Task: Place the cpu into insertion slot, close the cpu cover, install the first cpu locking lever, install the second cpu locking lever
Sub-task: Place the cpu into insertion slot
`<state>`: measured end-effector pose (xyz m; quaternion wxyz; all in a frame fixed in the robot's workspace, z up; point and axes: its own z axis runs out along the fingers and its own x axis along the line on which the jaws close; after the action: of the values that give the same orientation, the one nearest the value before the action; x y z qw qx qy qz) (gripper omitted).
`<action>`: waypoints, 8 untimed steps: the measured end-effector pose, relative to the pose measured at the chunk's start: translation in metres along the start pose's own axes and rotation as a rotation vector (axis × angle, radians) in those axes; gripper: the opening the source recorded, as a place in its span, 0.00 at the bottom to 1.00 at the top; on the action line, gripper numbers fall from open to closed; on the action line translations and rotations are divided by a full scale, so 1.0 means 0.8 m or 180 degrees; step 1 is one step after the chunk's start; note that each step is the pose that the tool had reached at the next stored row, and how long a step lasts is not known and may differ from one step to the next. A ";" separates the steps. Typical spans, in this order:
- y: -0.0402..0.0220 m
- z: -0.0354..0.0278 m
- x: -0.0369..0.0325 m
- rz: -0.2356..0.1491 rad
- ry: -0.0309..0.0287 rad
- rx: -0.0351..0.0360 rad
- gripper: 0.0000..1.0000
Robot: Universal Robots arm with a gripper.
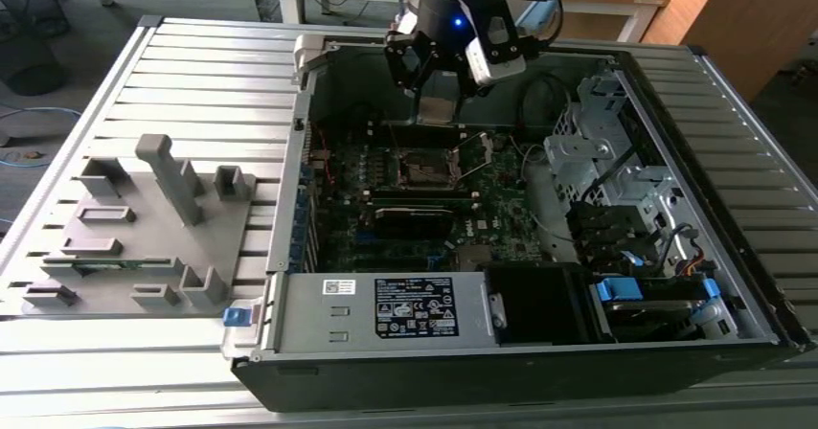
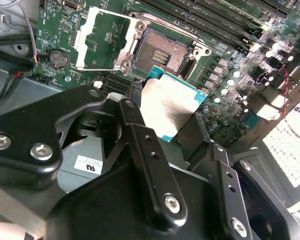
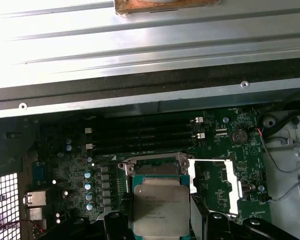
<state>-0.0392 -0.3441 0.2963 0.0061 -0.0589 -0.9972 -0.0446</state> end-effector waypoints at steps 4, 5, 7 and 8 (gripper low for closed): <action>0.0000 0.0001 0.0000 0.0035 -0.0003 -0.0001 0.54; 0.0000 0.0001 0.0000 0.0055 -0.0005 -0.0001 0.54; 0.0000 0.0001 0.0000 0.0094 -0.0008 -0.0002 0.54; 0.0000 0.0001 0.0000 0.0105 -0.0009 -0.0002 0.54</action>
<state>-0.0392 -0.3441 0.2961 0.0054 -0.0753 -0.9961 -0.0448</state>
